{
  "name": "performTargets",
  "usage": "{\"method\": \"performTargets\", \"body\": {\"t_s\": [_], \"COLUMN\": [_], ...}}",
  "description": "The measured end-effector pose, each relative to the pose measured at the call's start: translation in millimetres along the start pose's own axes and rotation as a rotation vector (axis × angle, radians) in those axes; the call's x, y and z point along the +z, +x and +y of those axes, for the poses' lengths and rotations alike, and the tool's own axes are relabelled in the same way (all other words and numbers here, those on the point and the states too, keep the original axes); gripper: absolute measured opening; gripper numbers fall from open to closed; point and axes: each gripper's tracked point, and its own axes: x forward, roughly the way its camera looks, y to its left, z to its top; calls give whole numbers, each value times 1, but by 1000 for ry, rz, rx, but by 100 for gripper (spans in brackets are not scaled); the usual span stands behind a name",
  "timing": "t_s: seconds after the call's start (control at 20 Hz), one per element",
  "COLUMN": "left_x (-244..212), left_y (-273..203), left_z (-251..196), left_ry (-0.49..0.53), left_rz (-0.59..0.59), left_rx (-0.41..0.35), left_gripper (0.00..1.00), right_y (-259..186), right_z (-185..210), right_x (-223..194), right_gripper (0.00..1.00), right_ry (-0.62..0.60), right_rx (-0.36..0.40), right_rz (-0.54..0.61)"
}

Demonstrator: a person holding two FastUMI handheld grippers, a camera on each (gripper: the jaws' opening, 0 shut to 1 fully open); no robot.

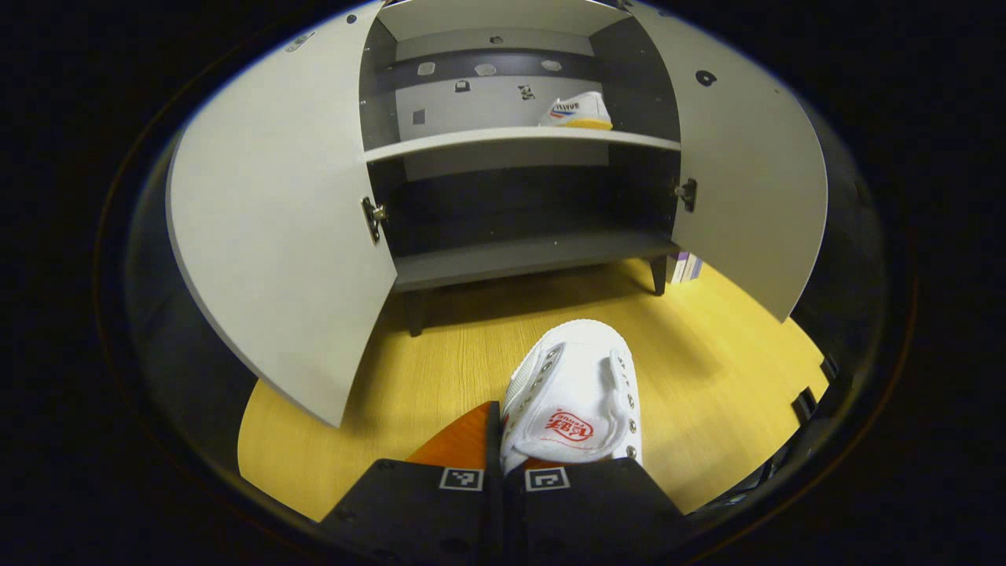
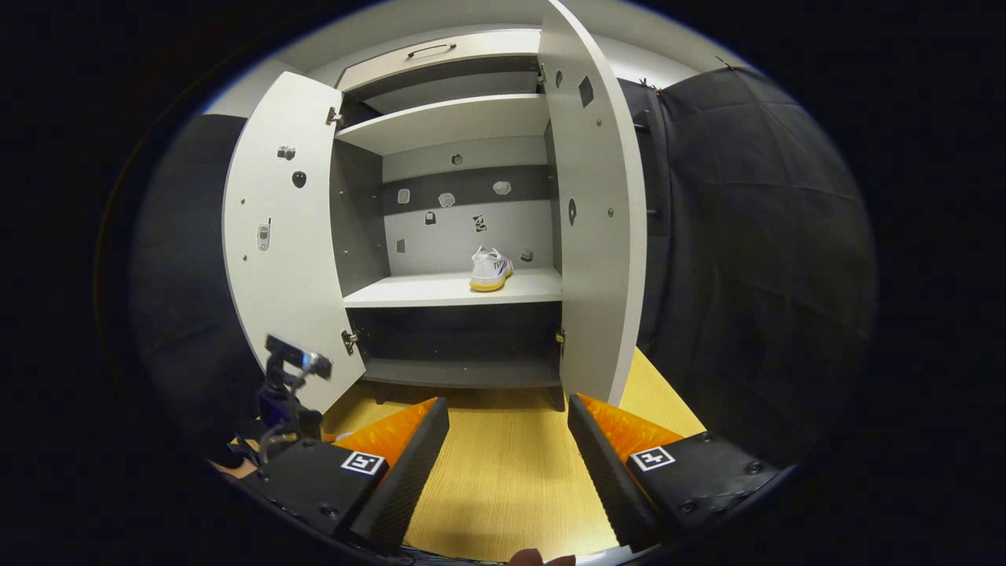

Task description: Grab one shoe with the right hand and put it into the shoe cabinet, grab the other shoe with the left hand and put it into the shoe cabinet; then close the right door with the right hand and the left door with the left hand.

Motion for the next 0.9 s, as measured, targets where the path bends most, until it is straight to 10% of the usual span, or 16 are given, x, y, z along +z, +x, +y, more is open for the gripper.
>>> {"method": "performTargets", "body": {"t_s": [0.45, 0.9], "left_x": [173, 339], "left_y": [-40, 23], "left_z": [6, 42], "left_ry": [-175, -249], "left_rz": [-94, -176], "left_rx": [-32, 94], "left_gripper": [5, 5], "right_y": [-7, -10], "right_z": [-21, -43], "right_x": [-12, -3], "right_gripper": [97, 99], "right_ry": [69, 90], "right_rx": [-21, -32], "right_rz": [1, -27]}}
